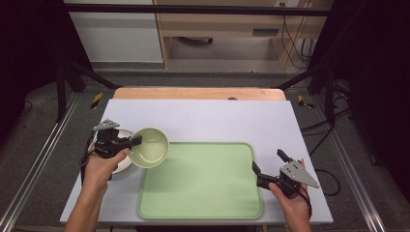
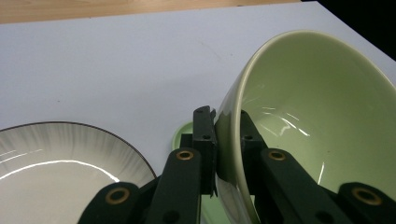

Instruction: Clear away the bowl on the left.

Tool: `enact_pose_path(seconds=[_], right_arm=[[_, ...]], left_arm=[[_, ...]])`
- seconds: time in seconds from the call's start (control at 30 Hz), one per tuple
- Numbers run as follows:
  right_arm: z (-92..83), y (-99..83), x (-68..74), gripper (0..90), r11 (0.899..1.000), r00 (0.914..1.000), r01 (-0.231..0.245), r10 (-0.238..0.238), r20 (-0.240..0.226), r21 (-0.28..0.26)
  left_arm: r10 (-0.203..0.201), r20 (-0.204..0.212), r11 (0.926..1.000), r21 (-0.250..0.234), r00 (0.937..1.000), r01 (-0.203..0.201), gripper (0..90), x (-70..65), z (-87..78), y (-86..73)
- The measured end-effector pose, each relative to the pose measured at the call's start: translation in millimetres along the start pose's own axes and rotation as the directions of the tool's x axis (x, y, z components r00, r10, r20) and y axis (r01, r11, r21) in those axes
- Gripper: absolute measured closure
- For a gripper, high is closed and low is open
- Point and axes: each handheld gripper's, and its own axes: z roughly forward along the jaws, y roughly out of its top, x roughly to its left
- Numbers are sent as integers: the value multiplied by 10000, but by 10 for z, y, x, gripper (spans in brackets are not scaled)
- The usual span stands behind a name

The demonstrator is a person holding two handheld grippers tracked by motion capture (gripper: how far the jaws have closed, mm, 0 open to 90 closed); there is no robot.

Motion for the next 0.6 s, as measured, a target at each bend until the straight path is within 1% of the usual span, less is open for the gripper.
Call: enact_pose_path(seconds=[0.03, 0.07, 0.1, 0.17, 0.3, 0.33, 0.37, 0.4, 0.43, 0.6], right_arm=[[0, 0, 0, 37, 10000, 10000, 0, 0, 0, 0], [0, 2, 3, 37, 10000, 10000, -20, 20, 4, 15], [0, 2, 3, 37, 10000, 10000, -20, 20, 4, 15], [-2, 3, 2, 37, 10000, 10000, -11, 11, -2, 8], [-5, 2, -4, 37, 10000, 10000, -46, 46, 13, -18], [-4, 2, -4, 37, 10000, 10000, -42, 42, 12, -14], [-4, 2, -4, 37, 10000, 10000, -43, 43, 10, -13], [-4, 2, -2, 37, 10000, 10000, -62, 62, 14, -5], [-4, 2, -2, 37, 10000, 10000, -62, 62, 14, -5], [1, -2, -6, 37, 10000, 10000, -56, 56, 18, 1]], left_arm=[[0, 0, 10000, 0, 10000, 0, 824, 0, 0, 0], [26, 46, 9999, 99, 10000, -26, 824, -31, 50, -16], [26, 46, 9999, 99, 10000, -26, 824, -31, 50, -16], [148, 114, 9997, 202, 9998, -150, 824, -70, 92, -22], [263, 270, 9992, 279, 9993, -271, 824, -145, 145, -25], [374, 303, 9986, 366, 9988, -385, 824, -170, 164, -26], [374, 303, 9986, 366, 9988, -385, 824, -170, 164, -26], [493, 409, 9977, 438, 9979, -510, 824, -213, 187, -25], [493, 409, 9977, 438, 9979, -510, 824, -213, 187, -25], [530, 708, 9972, 483, 9961, -565, 825, -287, 220, -17]])
